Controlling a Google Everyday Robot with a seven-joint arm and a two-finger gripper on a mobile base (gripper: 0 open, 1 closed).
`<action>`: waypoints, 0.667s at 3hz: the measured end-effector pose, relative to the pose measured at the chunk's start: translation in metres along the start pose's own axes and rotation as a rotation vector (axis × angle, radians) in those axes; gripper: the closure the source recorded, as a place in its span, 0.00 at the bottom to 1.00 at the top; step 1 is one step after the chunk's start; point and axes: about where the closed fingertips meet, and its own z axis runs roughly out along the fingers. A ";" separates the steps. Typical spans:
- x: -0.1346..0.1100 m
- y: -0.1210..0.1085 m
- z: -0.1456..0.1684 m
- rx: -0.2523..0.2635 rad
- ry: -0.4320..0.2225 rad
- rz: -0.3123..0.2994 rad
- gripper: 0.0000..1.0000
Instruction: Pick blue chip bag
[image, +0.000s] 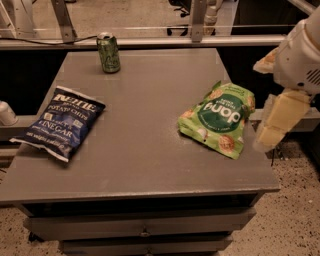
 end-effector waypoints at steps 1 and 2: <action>-0.053 0.007 0.037 -0.049 -0.146 -0.031 0.00; -0.111 0.013 0.068 -0.099 -0.300 -0.054 0.00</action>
Offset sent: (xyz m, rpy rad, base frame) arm 0.0457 0.2052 -0.0538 0.4940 0.0157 0.2383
